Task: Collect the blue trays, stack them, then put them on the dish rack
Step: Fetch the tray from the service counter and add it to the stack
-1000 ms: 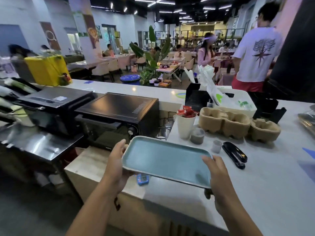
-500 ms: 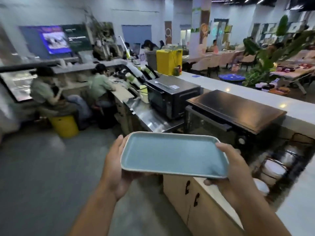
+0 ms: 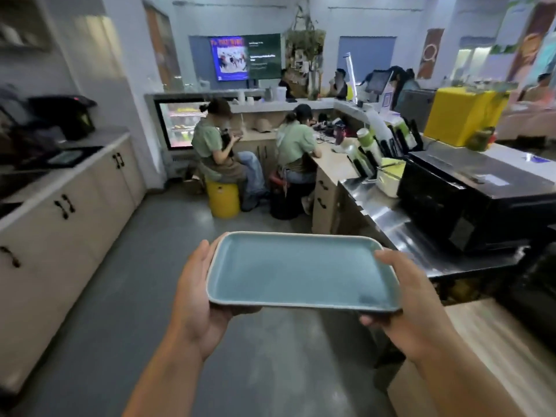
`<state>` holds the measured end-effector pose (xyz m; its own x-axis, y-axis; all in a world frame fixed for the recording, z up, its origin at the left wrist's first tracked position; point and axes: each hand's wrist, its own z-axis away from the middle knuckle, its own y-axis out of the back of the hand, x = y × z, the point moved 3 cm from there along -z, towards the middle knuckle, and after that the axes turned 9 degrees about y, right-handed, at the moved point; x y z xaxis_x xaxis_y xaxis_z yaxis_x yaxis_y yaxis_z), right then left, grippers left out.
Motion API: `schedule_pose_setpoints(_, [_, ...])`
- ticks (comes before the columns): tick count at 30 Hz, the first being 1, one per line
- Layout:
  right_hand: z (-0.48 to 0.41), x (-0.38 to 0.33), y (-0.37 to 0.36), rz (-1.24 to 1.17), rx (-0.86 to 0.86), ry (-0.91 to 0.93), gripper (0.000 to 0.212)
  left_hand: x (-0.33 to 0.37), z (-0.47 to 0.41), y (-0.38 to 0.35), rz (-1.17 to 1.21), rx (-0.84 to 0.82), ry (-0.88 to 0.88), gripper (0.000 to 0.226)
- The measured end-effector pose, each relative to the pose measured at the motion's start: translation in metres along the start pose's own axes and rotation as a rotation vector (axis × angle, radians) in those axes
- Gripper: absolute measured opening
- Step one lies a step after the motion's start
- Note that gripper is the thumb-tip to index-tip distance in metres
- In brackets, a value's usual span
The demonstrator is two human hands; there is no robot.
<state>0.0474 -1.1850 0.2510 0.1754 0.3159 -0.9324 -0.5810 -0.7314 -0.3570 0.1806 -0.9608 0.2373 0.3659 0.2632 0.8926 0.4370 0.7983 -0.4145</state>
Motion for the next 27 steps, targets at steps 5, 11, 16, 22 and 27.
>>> schedule_pose_setpoints(5, [-0.059,0.031,-0.092,0.027,-0.144,-0.051,0.029,0.044,-0.031,0.077,0.002,0.084,-0.049,0.055])
schedule_pose_setpoints(11, [-0.135,0.067,-0.188,0.049,-0.263,-0.132,0.033,0.083,-0.071,0.152,0.054,0.221,-0.108,0.052])
schedule_pose_setpoints(16, [-0.22,0.102,-0.261,0.051,-0.325,-0.161,0.039,0.113,-0.133,0.208,0.07,0.338,-0.124,0.048])
schedule_pose_setpoints(22, [-0.342,0.138,-0.353,0.035,-0.429,-0.186,0.043,0.161,-0.236,0.272,0.075,0.438,-0.204,0.048])
schedule_pose_setpoints(27, [-0.442,0.146,-0.44,0.035,-0.483,-0.194,0.036,0.217,-0.321,0.319,0.081,0.502,-0.222,0.047])
